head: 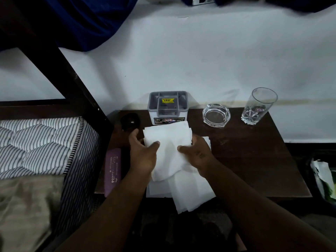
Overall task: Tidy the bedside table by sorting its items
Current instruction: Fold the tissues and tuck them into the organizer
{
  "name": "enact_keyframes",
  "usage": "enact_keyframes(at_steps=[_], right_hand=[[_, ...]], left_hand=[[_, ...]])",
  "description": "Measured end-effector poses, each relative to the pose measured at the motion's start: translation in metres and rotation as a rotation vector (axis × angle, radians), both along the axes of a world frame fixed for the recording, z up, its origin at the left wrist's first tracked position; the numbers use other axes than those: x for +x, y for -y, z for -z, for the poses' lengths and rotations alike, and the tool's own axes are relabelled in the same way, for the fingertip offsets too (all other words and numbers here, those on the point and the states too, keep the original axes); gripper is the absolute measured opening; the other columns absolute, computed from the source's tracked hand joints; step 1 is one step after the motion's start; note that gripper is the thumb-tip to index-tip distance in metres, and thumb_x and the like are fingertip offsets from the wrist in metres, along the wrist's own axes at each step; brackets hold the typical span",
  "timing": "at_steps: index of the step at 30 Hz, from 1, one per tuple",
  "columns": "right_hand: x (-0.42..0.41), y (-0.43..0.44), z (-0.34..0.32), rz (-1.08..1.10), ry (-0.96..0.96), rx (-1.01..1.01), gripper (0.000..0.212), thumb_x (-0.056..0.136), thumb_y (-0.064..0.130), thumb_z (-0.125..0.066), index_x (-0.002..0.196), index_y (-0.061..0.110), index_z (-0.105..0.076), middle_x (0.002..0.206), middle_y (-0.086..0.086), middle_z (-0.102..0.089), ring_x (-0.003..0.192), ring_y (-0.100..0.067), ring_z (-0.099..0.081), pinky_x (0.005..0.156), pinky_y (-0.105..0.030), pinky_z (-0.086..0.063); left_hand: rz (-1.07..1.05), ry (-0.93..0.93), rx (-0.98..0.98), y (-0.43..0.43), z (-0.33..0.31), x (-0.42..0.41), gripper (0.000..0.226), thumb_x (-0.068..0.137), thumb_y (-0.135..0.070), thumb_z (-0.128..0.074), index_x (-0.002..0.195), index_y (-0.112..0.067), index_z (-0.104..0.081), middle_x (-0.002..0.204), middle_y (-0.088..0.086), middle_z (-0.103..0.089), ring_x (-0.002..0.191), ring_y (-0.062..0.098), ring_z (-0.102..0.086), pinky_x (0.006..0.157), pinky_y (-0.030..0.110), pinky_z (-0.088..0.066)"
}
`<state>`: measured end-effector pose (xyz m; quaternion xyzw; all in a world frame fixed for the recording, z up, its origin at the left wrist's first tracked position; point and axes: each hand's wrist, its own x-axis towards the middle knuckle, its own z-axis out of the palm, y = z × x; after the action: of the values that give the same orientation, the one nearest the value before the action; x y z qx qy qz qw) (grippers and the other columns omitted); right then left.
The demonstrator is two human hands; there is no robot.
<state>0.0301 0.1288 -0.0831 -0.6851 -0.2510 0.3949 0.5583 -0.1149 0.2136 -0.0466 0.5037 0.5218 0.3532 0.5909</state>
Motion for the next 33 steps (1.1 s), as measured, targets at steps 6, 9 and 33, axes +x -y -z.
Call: enact_keyframes(at_steps=[6,9,33], right_hand=[[0.0,0.0,-0.008,0.039,0.142,-0.026,0.041,0.069,0.013,-0.084,0.108,0.013,-0.069,0.102,-0.005,-0.076,0.094,-0.025,-0.073,0.088,-0.052,-0.059],[0.003,0.006,-0.027,0.147,0.152,-0.044,0.065,0.053,0.033,-0.091,0.109,0.02,-0.059,0.108,-0.003,-0.071,0.1,-0.024,-0.069,0.086,-0.047,-0.06],[0.046,0.119,-0.079,0.23,-0.413,-0.001,0.035,0.083,-0.005,-0.072,0.117,-0.001,-0.069,0.112,-0.022,-0.073,0.083,-0.03,-0.073,0.066,-0.037,-0.063]], left_hand=[[0.113,0.038,0.201,0.015,-0.019,0.002,0.089,0.085,0.02,-0.052,0.158,-0.027,-0.032,0.137,0.006,-0.065,0.105,0.004,-0.072,0.082,0.024,-0.06],[0.17,0.098,0.289,0.019,-0.033,0.0,0.088,0.085,0.022,-0.053,0.155,-0.028,-0.034,0.141,0.013,-0.063,0.119,0.022,-0.069,0.089,0.032,-0.061],[-0.109,0.101,-0.517,0.066,-0.068,-0.035,0.087,0.098,-0.075,-0.022,0.148,-0.008,-0.047,0.144,0.016,-0.057,0.126,0.031,-0.058,0.101,0.041,-0.046]])
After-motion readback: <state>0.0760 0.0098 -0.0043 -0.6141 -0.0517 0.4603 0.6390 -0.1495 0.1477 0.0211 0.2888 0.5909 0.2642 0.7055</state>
